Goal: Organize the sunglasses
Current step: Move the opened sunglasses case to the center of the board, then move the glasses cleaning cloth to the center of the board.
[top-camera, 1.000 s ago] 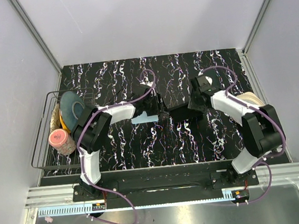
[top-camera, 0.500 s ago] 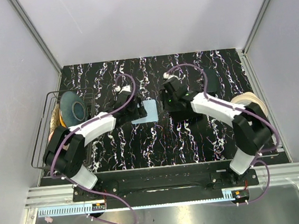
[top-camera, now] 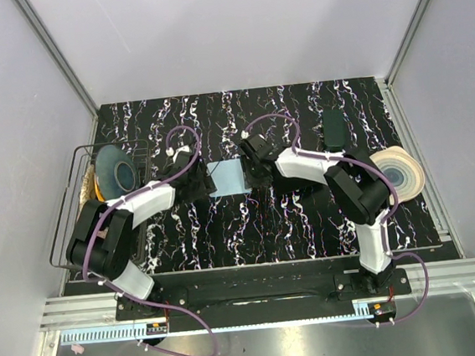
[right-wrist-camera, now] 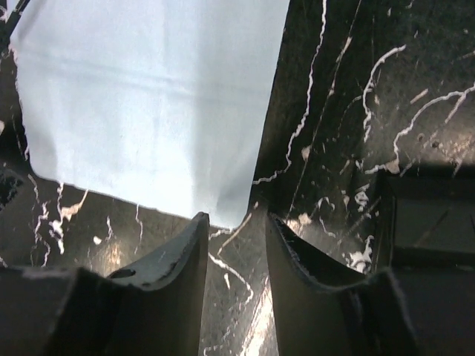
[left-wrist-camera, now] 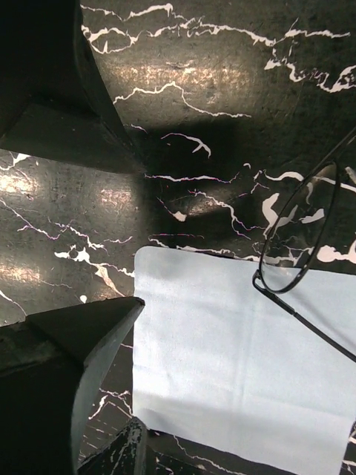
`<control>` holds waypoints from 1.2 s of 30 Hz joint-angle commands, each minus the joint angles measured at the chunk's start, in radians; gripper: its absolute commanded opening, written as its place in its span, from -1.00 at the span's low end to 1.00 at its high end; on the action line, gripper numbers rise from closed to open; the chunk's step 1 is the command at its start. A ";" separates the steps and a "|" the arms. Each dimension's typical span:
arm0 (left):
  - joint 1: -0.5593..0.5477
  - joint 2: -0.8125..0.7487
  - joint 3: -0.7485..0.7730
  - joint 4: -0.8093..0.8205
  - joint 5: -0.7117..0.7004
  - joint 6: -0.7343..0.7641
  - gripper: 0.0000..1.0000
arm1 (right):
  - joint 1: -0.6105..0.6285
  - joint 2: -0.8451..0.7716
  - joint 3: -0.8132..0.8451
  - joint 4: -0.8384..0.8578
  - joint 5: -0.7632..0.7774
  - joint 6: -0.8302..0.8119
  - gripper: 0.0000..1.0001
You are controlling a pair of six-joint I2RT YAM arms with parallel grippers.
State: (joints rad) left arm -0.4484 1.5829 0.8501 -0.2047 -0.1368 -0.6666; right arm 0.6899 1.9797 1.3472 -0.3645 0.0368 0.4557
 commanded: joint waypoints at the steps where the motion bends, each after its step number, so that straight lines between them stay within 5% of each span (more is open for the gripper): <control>1: 0.017 0.029 -0.002 0.050 0.032 -0.013 0.40 | 0.005 0.044 0.061 0.012 0.015 0.011 -0.19; 9: 0.034 0.028 -0.006 0.068 0.054 -0.010 0.39 | 0.014 0.079 0.084 -0.025 0.023 0.014 -0.46; 17: 0.039 0.009 -0.009 0.074 0.060 -0.007 0.40 | 0.017 0.061 0.090 -0.103 0.055 0.003 -1.00; 36: 0.039 0.006 0.015 0.074 0.131 0.019 0.39 | 0.017 -0.211 -0.218 -0.221 -0.117 -0.026 -1.00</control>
State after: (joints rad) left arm -0.4168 1.6112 0.8459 -0.1635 -0.0383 -0.6636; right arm 0.6983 1.8557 1.1744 -0.5144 -0.0528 0.4488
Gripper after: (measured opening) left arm 0.697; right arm 0.009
